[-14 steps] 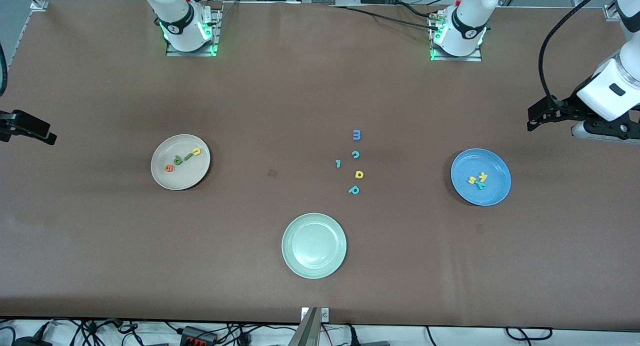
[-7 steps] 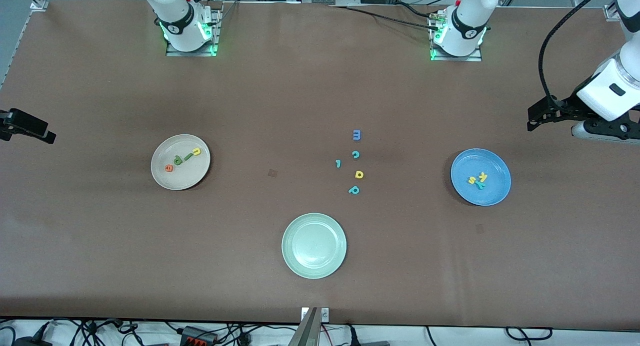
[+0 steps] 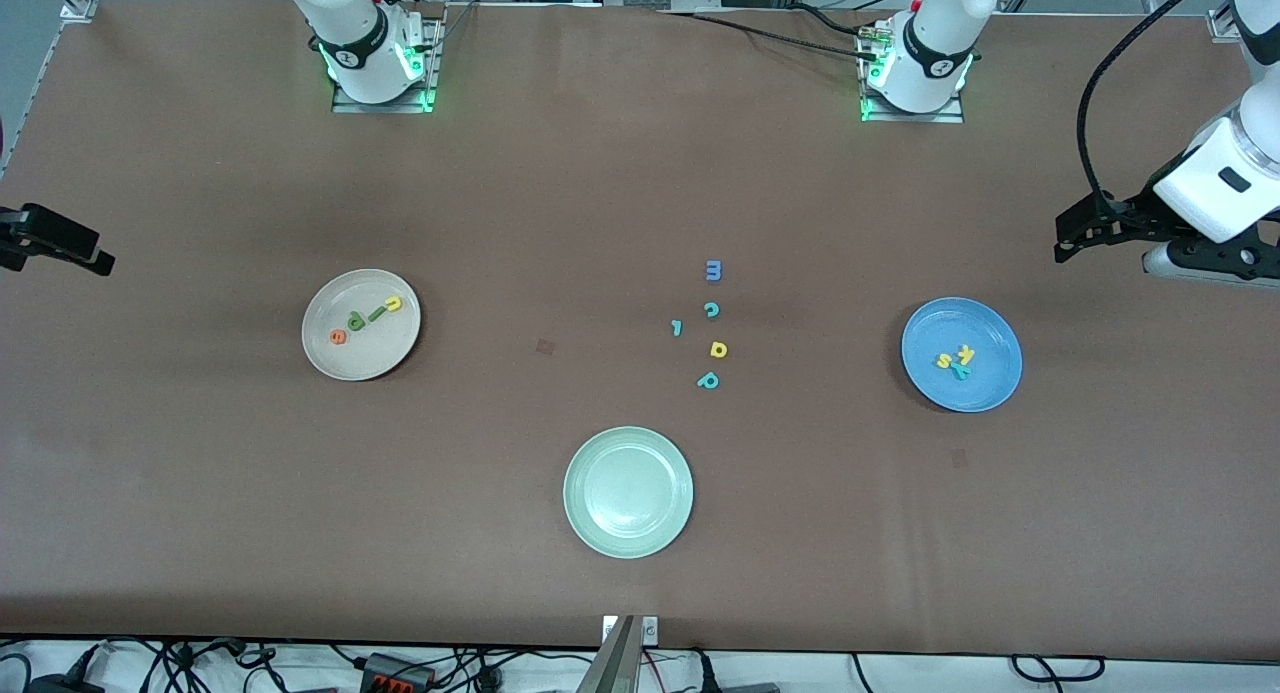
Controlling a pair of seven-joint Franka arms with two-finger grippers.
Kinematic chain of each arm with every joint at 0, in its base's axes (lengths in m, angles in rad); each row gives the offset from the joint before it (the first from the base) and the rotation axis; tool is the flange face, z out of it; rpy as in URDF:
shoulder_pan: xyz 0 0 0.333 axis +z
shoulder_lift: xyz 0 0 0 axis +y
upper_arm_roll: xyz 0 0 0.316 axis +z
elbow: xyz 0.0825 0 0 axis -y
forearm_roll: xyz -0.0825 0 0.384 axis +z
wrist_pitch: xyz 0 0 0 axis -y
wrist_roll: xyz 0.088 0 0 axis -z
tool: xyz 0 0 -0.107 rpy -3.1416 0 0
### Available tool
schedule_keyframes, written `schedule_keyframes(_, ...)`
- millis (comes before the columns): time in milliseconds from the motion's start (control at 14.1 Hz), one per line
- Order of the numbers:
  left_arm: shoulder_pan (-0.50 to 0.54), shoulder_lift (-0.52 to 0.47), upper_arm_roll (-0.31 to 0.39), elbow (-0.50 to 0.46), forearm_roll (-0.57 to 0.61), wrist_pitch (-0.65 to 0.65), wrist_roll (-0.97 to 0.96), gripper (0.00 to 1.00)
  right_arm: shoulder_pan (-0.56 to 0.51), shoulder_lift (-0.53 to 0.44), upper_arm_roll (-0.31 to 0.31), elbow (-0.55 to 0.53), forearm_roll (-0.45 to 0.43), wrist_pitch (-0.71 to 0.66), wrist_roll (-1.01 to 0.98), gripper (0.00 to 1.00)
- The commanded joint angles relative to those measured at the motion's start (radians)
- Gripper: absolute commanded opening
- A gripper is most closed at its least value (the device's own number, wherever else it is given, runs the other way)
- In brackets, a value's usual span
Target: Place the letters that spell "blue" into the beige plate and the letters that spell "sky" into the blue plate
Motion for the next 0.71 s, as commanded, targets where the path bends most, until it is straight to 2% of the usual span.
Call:
schedule_keyframes(0,-0.003,0.014,0.000,0.031,-0.002,-0.017,-0.007,1.00,-0.016,-0.132,0.024,-0.197,-0.031,0.075,0.004,1.00)
schedule_keyframes(213,-0.003,0.014,0.000,0.031,-0.002,-0.017,-0.007,1.00,-0.013,-0.196,0.035,-0.292,-0.063,0.098,0.007,1.00)
schedule_keyframes(640,-0.003,0.014,-0.002,0.031,-0.002,-0.017,-0.007,1.00,-0.011,-0.192,0.052,-0.285,-0.063,0.084,0.007,1.00)
